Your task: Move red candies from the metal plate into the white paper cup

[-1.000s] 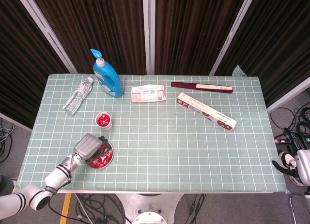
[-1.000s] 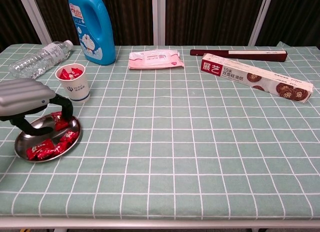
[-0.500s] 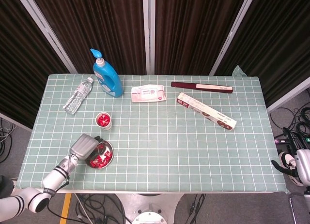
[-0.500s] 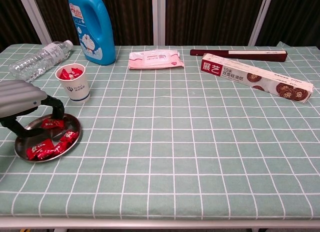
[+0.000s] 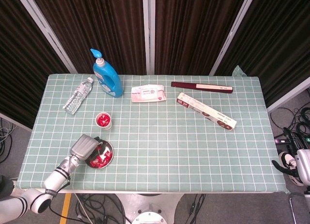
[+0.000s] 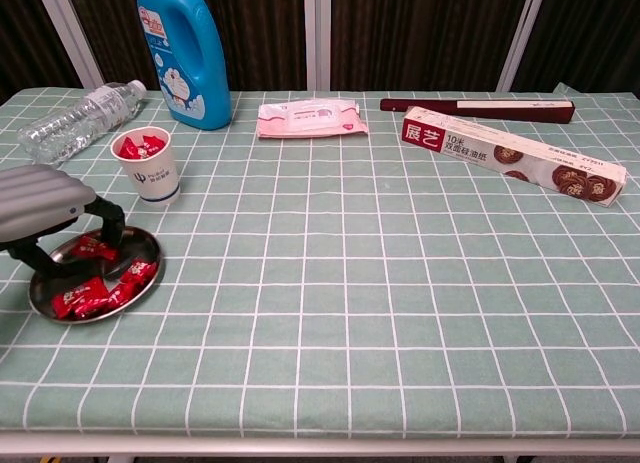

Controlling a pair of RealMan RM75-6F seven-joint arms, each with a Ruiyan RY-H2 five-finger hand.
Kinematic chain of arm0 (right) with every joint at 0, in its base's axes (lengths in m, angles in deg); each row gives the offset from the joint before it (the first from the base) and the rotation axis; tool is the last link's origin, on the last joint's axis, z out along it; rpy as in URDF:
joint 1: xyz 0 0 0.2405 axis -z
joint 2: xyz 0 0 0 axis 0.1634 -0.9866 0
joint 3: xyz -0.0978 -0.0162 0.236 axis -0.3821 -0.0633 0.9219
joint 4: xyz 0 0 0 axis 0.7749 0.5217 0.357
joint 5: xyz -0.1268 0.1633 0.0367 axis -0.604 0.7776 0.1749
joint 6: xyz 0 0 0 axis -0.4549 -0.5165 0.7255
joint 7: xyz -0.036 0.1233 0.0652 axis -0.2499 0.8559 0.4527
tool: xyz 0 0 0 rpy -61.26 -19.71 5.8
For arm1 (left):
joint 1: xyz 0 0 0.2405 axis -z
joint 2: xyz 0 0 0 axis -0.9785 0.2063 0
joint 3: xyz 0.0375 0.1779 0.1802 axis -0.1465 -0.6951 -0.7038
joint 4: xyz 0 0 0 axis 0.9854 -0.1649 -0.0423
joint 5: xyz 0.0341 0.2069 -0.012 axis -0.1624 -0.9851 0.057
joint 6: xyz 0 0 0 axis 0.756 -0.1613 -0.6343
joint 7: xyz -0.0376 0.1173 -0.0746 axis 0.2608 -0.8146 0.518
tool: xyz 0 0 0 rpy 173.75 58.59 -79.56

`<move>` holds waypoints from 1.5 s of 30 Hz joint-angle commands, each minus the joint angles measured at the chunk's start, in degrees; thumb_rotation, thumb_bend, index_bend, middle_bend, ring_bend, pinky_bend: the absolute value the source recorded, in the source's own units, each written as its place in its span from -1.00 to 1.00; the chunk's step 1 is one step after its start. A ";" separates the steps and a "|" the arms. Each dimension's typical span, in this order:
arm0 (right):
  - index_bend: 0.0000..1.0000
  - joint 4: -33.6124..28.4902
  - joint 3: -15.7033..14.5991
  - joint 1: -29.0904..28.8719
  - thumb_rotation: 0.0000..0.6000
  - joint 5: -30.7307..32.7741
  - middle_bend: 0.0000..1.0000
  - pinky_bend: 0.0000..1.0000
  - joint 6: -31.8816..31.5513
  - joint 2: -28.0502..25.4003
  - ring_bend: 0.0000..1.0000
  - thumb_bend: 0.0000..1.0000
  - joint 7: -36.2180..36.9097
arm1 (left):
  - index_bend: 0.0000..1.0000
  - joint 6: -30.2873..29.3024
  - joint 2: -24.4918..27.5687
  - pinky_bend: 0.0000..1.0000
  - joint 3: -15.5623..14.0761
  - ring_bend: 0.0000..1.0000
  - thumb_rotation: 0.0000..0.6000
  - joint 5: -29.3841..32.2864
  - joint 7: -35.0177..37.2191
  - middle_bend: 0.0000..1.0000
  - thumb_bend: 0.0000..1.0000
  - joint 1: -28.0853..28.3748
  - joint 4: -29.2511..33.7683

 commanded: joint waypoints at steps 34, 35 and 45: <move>-1.00 -0.53 -0.03 0.07 1.00 -0.07 -0.69 -0.06 -0.13 -0.27 -0.76 -0.80 -0.22 | 0.24 -7.52 3.31 1.00 3.39 0.84 1.00 -4.95 10.58 0.35 -0.12 0.67 3.35; -1.00 -0.45 -0.04 0.06 1.00 -0.04 -0.69 -0.06 -0.08 -0.27 -0.76 -0.80 -0.20 | 0.24 -7.37 3.87 1.00 4.46 0.84 1.00 -4.86 10.30 0.35 -0.13 1.56 4.41; -1.00 0.28 -0.02 0.47 1.00 0.57 -0.69 -0.06 -0.23 -0.18 -0.76 -0.80 0.57 | 0.22 1.34 2.04 1.00 13.20 0.84 1.00 2.60 6.10 0.34 -0.14 10.38 2.03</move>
